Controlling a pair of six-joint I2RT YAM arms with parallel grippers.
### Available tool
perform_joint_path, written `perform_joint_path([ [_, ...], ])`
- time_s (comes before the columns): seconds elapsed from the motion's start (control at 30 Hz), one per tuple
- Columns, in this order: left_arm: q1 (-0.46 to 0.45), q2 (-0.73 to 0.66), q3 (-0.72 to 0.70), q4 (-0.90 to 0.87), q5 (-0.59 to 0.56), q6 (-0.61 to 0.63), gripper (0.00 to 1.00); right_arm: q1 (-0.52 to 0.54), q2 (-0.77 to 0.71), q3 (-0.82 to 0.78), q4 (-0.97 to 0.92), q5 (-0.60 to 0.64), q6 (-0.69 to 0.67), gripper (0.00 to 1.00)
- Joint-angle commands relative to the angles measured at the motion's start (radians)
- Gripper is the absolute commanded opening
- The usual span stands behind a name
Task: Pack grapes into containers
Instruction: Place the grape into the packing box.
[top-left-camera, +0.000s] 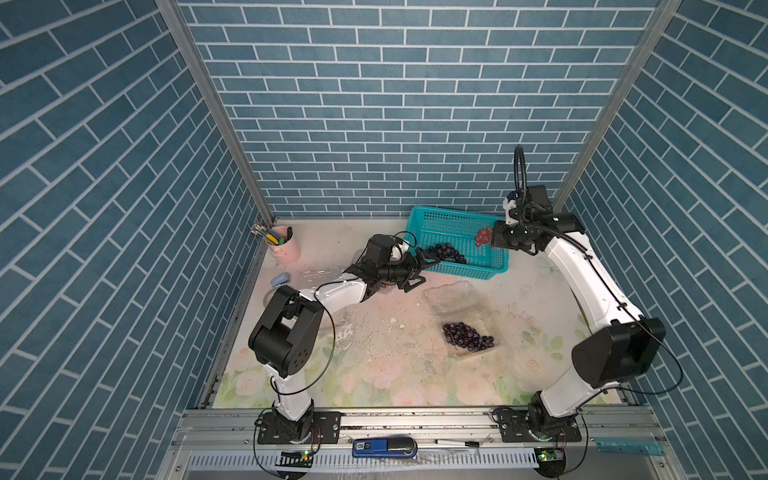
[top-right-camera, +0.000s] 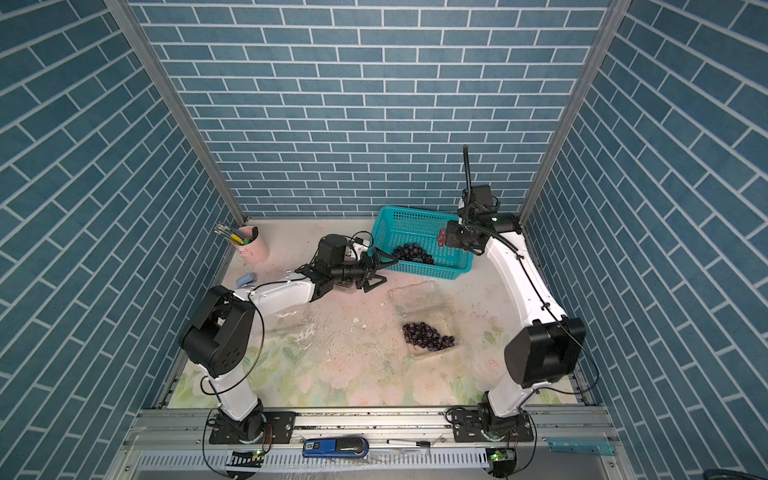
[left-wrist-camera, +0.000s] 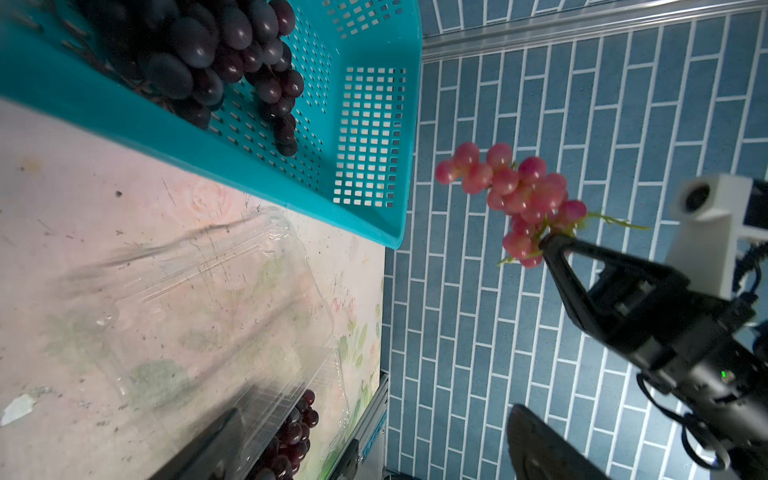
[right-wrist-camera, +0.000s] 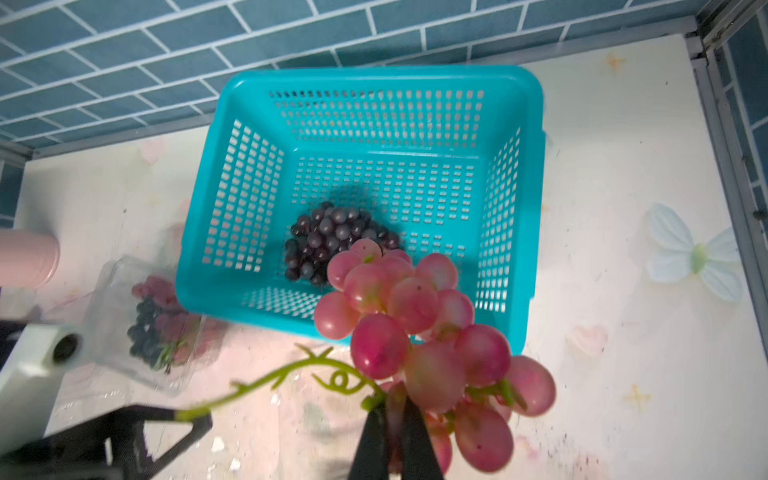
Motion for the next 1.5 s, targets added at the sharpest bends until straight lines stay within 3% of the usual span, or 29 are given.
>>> perform_joint_path([
  [0.0, -0.018, -0.035, -0.030, 0.001, -0.022, 0.027, 1.00, 0.043, -0.142, -0.118, -0.029, -0.012, 0.039, 0.04],
  [0.27, -0.048, -0.107, -0.111, 0.002, -0.067, 0.038, 1.00, 0.131, -0.458, -0.481, -0.046, -0.080, 0.123, 0.04],
  [0.6, -0.075, -0.143, -0.167, -0.006, -0.105, 0.046, 1.00, 0.148, -0.568, -0.829, 0.105, -0.213, 0.226, 0.04],
  [0.93, -0.086, -0.126, -0.176, 0.003, -0.108, 0.043, 1.00, 0.156, -0.481, -0.887, 0.234, -0.204, 0.245, 0.04],
  [1.13, -0.088, -0.123, -0.179, 0.001, -0.105, 0.041, 1.00, 0.155, -0.371, -0.948, 0.300, -0.103, 0.215, 0.05],
  [1.27, -0.092, -0.123, -0.178, -0.004, -0.104, 0.042, 1.00, 0.156, -0.331, -0.950, 0.284, -0.049, 0.203, 0.13],
  [1.47, -0.096, -0.114, -0.170, -0.005, -0.100, 0.043, 1.00, 0.156, -0.396, -0.865, 0.167, 0.013, 0.166, 0.26],
])
